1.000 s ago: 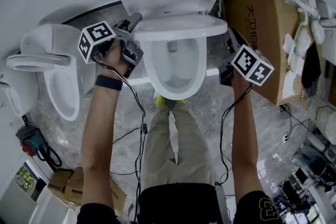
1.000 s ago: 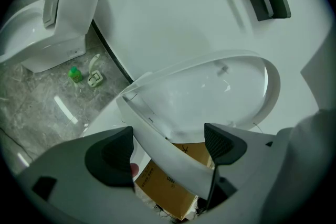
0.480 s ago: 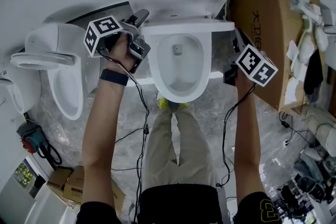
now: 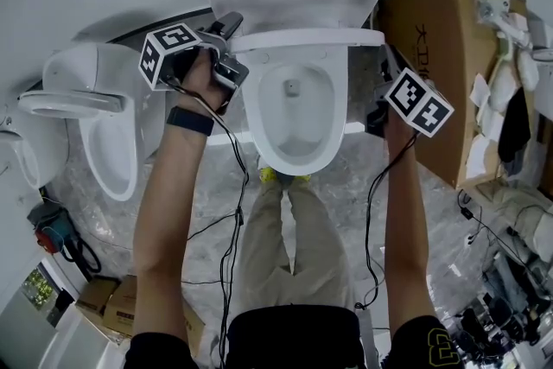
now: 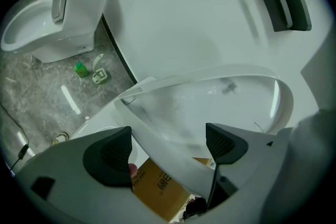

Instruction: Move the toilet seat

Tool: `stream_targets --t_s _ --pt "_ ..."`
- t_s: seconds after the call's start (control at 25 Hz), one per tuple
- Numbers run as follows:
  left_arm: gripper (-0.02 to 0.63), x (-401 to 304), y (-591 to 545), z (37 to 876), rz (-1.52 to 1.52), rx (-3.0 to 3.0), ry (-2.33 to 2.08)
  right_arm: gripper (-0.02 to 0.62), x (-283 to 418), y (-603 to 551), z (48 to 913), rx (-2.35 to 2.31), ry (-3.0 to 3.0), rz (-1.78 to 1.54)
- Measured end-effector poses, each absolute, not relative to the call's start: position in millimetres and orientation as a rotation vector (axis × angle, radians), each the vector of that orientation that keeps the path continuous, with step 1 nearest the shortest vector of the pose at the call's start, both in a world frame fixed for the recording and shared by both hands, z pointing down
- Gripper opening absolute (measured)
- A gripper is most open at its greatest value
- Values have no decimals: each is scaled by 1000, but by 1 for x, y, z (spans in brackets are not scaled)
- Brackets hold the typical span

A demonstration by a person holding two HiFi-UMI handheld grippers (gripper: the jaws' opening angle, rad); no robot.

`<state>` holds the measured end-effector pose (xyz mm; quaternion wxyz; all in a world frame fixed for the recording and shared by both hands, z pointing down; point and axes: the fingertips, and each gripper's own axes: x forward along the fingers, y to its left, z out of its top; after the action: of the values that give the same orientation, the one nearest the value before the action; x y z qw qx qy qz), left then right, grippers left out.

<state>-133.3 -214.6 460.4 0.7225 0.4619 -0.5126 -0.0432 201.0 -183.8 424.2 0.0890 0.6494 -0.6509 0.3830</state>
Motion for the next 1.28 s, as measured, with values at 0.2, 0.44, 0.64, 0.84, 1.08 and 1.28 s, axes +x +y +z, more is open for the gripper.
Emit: stream_targets --t_s 0.2,0.44,0.64,0.84,1.08,1.28 --pt "445 -135 -225 460 -120 1003 -1145 36 200 -196 424 1958 -1921 1133" --pt "463 -138 -240 459 -164 979 -1173 32 200 -210 424 1960 -1903 1105" --pt "491 -138 -244 459 -185 1000 -1169 26 202 -216 427 1973 -1879 1098" --pt "520 -138 -249 460 -212 1029 -1161 26 206 -221 430 1983 -1860 1100" --pt "534 -140 -259 459 -241 1021 -1172 26 205 -229 429 1992 -1859 1086" --pt "534 -142 -263 459 -243 1013 -1169 26 204 -234 429 1993 -1854 1091"
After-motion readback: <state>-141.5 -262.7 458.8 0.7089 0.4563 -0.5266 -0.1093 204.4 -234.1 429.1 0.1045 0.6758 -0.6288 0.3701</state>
